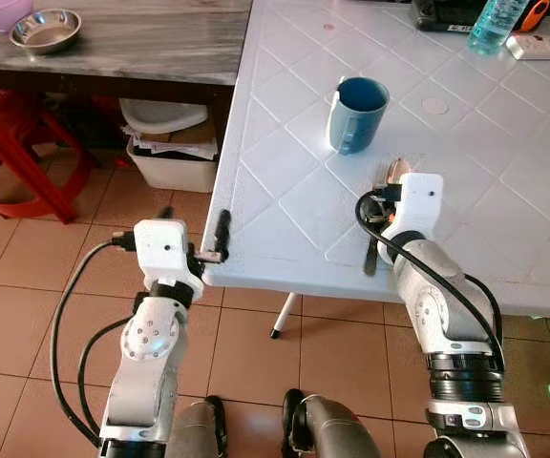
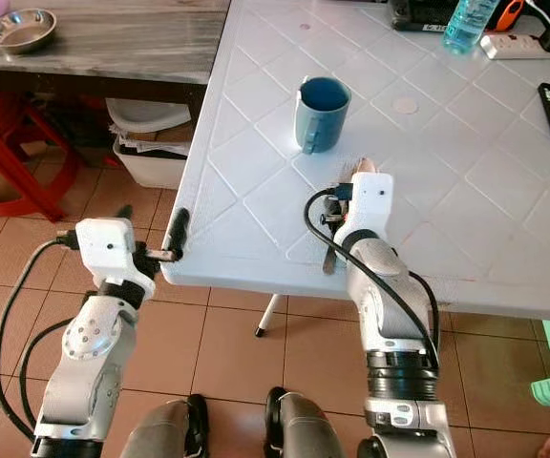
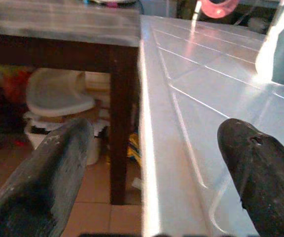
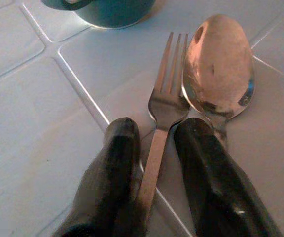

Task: Setting the table

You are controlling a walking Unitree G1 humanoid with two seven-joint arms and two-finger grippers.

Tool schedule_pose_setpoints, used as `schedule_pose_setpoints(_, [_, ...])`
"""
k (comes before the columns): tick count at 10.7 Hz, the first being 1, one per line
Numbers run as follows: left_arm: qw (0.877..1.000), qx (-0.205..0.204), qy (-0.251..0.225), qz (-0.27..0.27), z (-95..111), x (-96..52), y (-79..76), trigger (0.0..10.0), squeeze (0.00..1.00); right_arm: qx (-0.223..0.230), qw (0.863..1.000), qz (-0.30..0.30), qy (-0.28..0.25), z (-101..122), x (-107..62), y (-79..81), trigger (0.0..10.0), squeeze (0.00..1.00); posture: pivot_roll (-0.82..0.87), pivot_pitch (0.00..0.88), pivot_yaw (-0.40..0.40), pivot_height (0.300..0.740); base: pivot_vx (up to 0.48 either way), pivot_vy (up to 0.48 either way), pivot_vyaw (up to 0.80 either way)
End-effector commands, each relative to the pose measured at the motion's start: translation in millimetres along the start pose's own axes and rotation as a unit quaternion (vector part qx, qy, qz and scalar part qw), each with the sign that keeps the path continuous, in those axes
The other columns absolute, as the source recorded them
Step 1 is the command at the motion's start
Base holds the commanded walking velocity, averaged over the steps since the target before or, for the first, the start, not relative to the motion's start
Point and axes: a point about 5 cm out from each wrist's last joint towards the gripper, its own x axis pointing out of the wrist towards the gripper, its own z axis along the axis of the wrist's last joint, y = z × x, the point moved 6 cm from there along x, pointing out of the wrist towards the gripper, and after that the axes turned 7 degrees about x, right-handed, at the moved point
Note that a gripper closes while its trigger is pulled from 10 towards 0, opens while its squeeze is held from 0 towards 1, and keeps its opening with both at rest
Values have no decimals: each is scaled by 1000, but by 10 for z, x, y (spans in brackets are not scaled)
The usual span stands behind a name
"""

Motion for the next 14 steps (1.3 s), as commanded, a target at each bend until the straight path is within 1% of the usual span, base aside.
schedule_pose_setpoints(1, [999,-19,0,-31,-4,-35,-99,10000,0,18,995,-21,91,-499,-34,-124,0,0,-53,229,-25,740,0,0,0])
schedule_pose_setpoints(2, [997,-36,-8,-63,33,-56,-186,10000,0,18,995,-21,93,-510,-34,-126,0,0,-53,227,-25,740,0,0,0])
schedule_pose_setpoints(4, [995,-45,-14,-87,61,-56,-238,10000,0,18,995,-21,95,-522,-31,-127,0,0,-52,224,-29,740,0,0,0])
schedule_pose_setpoints(5, [995,-43,-14,-93,57,-61,-246,10000,0,18,995,-21,95,-524,-28,-129,0,0,-51,223,-30,740,0,0,0])
schedule_pose_setpoints(6, [993,-37,-7,-113,17,-85,-285,10000,0,17,995,-21,95,-526,-22,-137,0,0,-50,222,-30,740,0,0,0])
schedule_pose_setpoints(8, [985,-29,-4,-167,-12,-159,-389,10000,0,32,994,-25,100,-551,-17,-137,0,0,-46,216,-29,740,0,0,0])
schedule_pose_setpoints(10, [986,-24,-3,-166,-20,-146,-354,10000,0,51,993,-29,103,-562,-23,-124,0,0,-47,220,-27,740,0,0,0])
schedule_pose_setpoints(11, [988,-17,4,-154,-49,-130,-311,10000,0,62,994,-30,82,-482,-18,-117,0,0,-47,220,-27,740,0,0,0])
schedule_pose_setpoints(12, [994,5,20,-109,-133,-85,-155,10000,0,67,997,-14,39,-299,-20,-40,0,0,-46,224,-27,740,0,0,0])
schedule_pose_setpoints(13, [996,4,16,-92,-121,-68,-73,10000,0,55,998,9,30,-253,-37,66,0,0,-47,227,-26,740,0,428,0])
schedule_pose_setpoints(14, [997,2,22,-75,-139,-56,-4,10000,0,51,998,22,31,-268,-55,136,10000,0,-45,224,-25,740,0,480,0])
